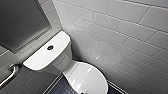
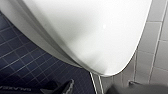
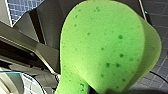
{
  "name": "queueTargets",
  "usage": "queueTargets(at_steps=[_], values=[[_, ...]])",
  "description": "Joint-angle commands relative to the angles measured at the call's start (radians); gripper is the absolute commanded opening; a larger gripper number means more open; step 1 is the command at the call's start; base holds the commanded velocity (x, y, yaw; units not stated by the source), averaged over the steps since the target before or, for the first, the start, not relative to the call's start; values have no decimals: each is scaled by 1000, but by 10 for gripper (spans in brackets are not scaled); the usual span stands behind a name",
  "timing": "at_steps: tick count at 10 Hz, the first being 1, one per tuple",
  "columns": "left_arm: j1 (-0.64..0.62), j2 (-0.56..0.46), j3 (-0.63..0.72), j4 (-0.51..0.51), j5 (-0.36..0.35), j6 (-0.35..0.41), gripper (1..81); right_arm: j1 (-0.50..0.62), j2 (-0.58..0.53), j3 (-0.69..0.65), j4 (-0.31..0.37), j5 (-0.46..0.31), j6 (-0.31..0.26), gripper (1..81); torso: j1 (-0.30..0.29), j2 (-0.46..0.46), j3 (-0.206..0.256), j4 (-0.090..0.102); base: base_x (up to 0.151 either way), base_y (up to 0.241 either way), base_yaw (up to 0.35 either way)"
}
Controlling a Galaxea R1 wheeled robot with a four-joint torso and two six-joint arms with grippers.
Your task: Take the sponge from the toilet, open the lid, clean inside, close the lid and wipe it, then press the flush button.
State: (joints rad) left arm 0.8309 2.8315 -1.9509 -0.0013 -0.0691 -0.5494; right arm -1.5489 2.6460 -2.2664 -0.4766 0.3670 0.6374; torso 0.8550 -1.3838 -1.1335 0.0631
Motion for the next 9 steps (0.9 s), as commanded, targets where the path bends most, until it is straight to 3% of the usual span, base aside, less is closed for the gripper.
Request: queueTargets(at_steps=[1, 9], values=[[-69, -1, 20, 70, 11, 6, 811, -34, -15, 24, -30, -59, 4, 10, 0, 0, 0, 0, 0, 0, 0], [-60, 29, -43, 95, -9, 2, 811, -32, -21, 30, -31, -56, 5, 10, 0, 0, 0, 0, 0, 0, 0]])
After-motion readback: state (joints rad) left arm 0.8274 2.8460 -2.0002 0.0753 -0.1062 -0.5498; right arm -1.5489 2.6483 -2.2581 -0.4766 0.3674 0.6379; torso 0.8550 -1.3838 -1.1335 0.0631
